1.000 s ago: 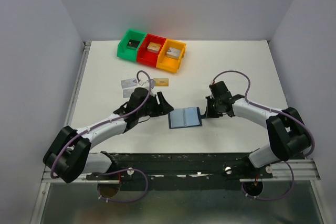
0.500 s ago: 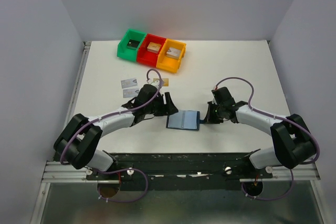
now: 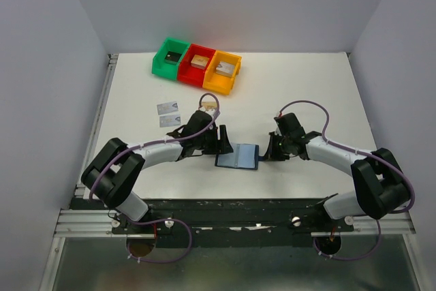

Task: Take the credit cards out of the card holder
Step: Remove the credit card from the card holder.

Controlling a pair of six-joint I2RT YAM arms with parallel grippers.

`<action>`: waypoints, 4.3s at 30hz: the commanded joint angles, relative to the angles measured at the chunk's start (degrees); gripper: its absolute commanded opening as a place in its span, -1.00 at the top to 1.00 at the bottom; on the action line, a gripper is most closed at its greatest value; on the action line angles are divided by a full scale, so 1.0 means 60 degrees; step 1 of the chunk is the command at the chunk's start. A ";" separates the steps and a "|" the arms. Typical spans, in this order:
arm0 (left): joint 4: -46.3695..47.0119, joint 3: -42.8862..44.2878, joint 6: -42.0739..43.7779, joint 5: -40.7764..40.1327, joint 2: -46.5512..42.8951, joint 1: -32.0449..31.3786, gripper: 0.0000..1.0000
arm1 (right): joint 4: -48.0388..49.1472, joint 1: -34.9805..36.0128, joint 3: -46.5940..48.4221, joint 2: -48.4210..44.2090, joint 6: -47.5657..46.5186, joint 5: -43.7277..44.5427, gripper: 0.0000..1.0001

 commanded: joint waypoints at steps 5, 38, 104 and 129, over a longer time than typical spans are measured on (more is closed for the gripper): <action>-0.0335 0.0298 0.0255 0.0096 0.0186 -0.0153 -0.47 | 0.0244 -0.0040 -0.0057 0.0033 0.0040 -0.0215 0.99; 0.0632 0.0562 0.0871 0.1165 0.0318 -0.0577 -0.50 | 0.0434 -0.0041 -0.0130 0.0165 0.0084 -0.0479 0.99; -0.2268 0.2847 0.2174 -0.2116 0.1006 -0.2350 -0.48 | 0.0434 -0.0041 -0.0218 -0.0084 -0.0063 -0.0596 0.99; -0.3338 0.3770 0.2321 -0.2893 0.2091 -0.2658 -0.49 | 0.1474 -0.0040 -0.0804 -0.0934 -0.0165 -0.1460 0.99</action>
